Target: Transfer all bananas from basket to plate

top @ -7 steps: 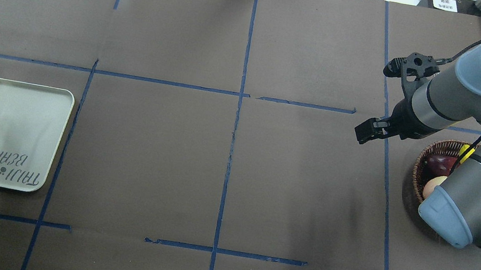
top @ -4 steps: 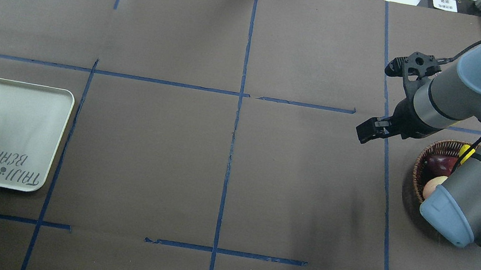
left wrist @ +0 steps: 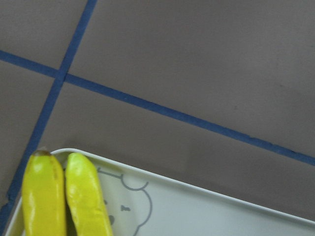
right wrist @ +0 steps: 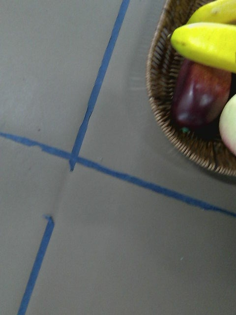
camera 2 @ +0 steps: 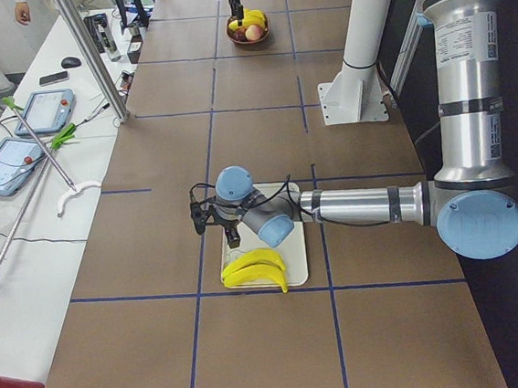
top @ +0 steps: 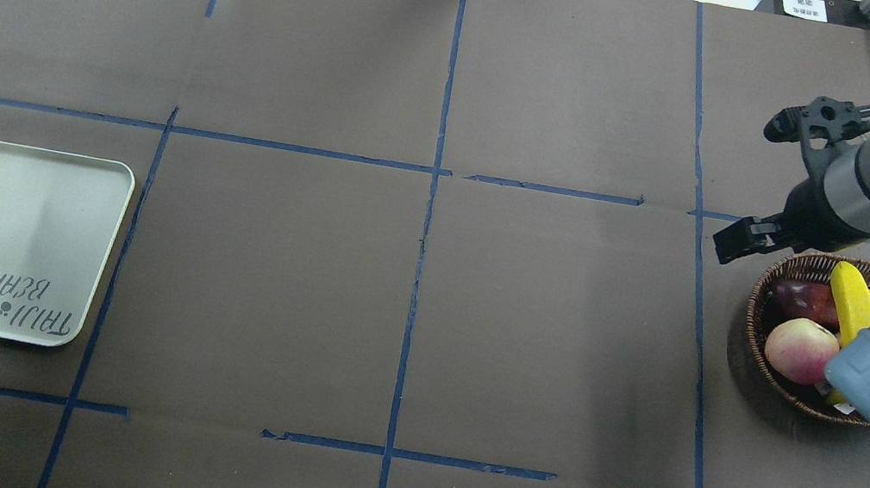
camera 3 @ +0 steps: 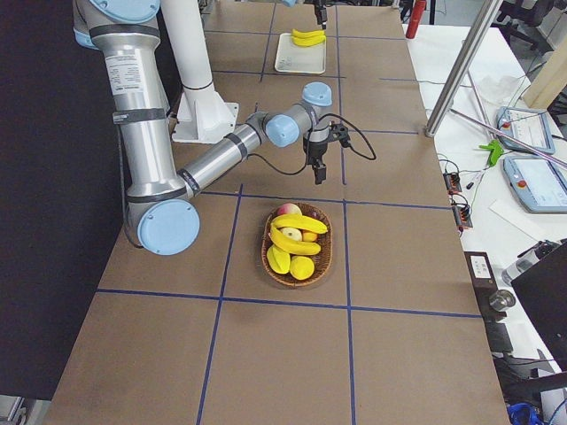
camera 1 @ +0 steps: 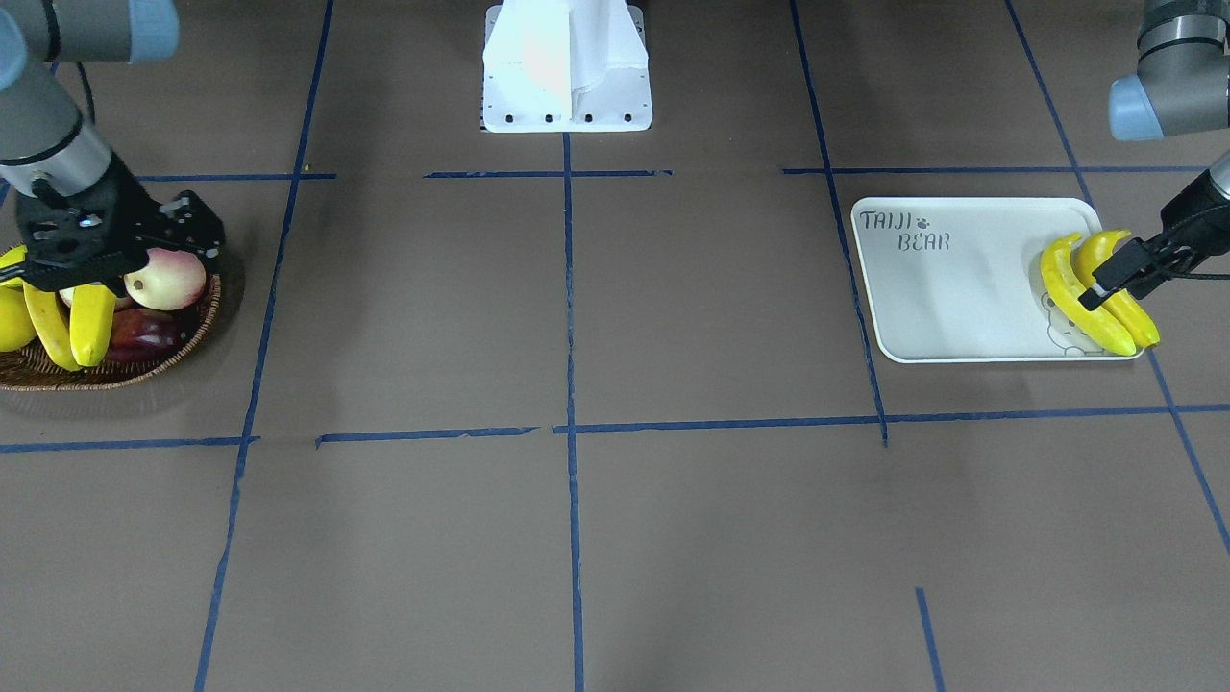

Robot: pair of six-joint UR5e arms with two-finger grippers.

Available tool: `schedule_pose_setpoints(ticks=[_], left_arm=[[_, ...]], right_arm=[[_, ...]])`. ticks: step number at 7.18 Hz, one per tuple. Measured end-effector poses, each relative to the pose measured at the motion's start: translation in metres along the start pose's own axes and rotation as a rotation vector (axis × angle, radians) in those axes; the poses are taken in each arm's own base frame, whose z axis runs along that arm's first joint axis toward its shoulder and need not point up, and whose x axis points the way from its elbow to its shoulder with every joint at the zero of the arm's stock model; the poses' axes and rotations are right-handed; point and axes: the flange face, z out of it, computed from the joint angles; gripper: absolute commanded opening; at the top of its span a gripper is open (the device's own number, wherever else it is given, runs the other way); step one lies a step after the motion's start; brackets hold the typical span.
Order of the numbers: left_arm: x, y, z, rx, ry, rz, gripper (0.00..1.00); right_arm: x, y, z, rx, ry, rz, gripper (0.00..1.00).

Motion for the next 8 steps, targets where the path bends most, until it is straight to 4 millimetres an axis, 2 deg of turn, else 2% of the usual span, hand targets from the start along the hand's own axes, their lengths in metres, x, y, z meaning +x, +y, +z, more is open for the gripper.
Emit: schedule_pose_setpoints(ticks=[1, 2, 4, 6, 8], left_arm=[[0.013, 0.0, -0.006, 0.007, 0.021, 0.01, 1.0], [0.022, 0.001, -0.009, 0.01, 0.034, 0.005, 1.0], [0.033, 0.002, -0.013, 0.013, 0.049, -0.003, 1.0], [0.035, 0.002, -0.014, 0.014, 0.052, -0.003, 1.0], [0.036, 0.003, -0.014, 0.014, 0.053, -0.002, 1.0]], right_arm=[[0.031, 0.029, 0.002, -0.025, 0.019, -0.007, 0.97], [0.054, 0.057, 0.004, -0.034, 0.027, 0.034, 0.96], [0.089, 0.101, 0.013, 0.023, -0.005, 0.26, 0.93], [0.118, 0.122, 0.042, 0.075, -0.043, 0.434, 0.83], [0.128, 0.129, 0.054, 0.078, -0.05, 0.562, 0.78]])
